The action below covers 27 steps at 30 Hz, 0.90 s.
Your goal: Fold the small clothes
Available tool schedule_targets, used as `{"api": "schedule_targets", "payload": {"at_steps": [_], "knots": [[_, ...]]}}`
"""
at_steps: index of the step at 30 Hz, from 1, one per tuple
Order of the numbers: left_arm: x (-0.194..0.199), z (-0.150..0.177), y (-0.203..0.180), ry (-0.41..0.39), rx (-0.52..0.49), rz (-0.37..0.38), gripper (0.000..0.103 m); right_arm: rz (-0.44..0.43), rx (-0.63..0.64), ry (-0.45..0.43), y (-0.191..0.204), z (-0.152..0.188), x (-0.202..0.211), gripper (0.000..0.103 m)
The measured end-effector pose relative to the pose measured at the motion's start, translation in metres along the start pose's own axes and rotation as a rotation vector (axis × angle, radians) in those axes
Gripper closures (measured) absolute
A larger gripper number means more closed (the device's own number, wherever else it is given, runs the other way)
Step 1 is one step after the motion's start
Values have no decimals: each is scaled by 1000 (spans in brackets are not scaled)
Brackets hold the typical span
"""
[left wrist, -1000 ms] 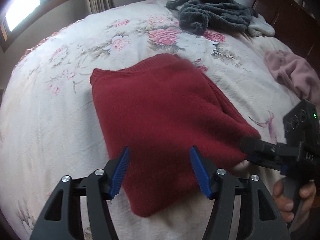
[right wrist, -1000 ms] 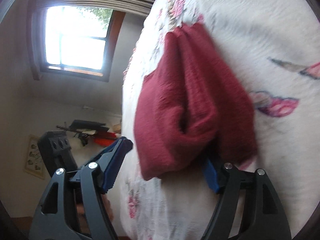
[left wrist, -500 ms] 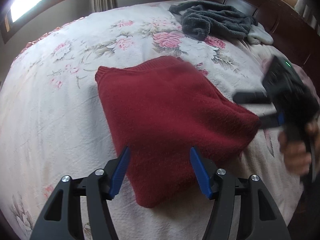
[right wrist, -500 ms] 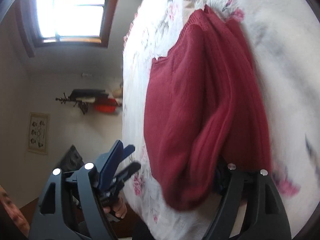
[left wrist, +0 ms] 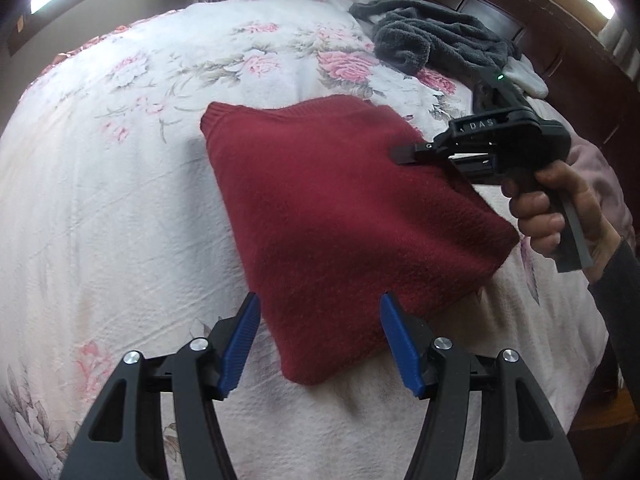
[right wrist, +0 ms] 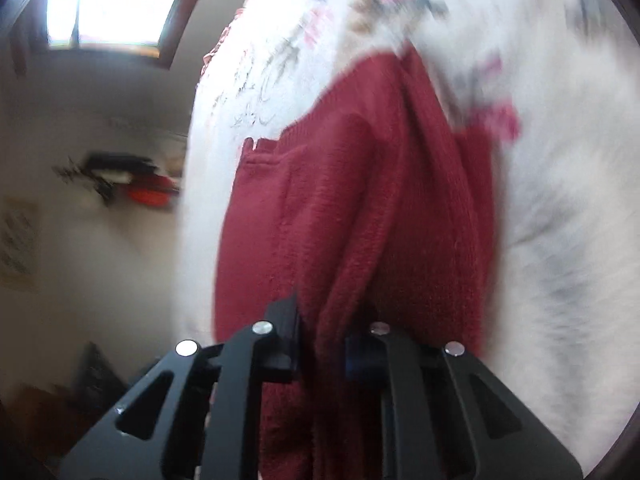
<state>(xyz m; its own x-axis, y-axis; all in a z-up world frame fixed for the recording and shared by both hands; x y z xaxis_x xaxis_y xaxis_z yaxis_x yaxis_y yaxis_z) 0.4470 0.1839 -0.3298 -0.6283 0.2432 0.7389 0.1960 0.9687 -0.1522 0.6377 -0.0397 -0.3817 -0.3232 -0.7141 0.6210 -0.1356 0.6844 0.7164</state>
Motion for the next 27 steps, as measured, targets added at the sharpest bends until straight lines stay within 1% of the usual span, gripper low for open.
{"api": "schedule_targets", "payload": {"at_steps": [1,3,5,6,7,8,11,13,15,16,18,20,21,23,25,26,27], "knots": [[1,-1,0,-6,3,8,41,25,57,-55,9,0,12,91],[-1,-1,-1,-7,9,22,41,46,83,-110,9,5,27,92],[-6,-1,-3,7,13,26,41,82,66,-93,-6,11,22,92],[-7,-1,-5,12,18,34,41,114,61,-83,-17,15,19,92],[-8,-2,-8,14,16,47,41,117,52,-88,-23,16,18,92],[-7,-3,-11,9,9,53,41,102,37,-97,-26,17,19,92],[-9,-5,-15,-1,-4,70,41,85,61,-142,-23,13,29,92],[-14,-6,-15,-1,4,88,41,99,31,-161,-32,14,31,92],[-20,-7,-16,3,13,113,41,119,5,-137,-43,21,23,91],[-25,-7,-16,12,25,131,41,122,-2,-137,-45,21,20,89],[-34,-7,-15,29,51,171,41,114,-18,-138,-44,16,29,80],[-38,-8,-11,31,71,195,41,135,-20,-202,-41,3,46,68],[-38,-9,-9,28,84,209,41,135,-13,-255,-36,-8,56,67],[-34,-9,-5,9,112,230,41,120,-15,-241,-33,-21,53,67],[-25,-13,-3,-32,136,267,41,141,43,-188,-24,-29,38,67],[-21,-15,-4,-52,140,294,41,156,61,-157,-23,-31,31,74],[-17,-17,-6,-72,140,320,41,180,81,-135,-22,-34,22,88]]}}
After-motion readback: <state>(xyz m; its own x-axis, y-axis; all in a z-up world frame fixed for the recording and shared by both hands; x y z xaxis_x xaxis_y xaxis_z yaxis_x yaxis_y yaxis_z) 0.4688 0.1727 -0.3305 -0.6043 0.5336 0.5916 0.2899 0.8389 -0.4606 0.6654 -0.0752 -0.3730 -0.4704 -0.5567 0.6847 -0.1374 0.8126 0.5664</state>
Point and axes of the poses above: each gripper's, at about its wrist camera, not at the fingertips, and x roughly against the way its jaws point, y to its left, z to its underside, the point moved 2 cm from there along -x, roughly the way its jaws point, and after that the axes turned 14 degrees about -y, right-handed, at the moved point
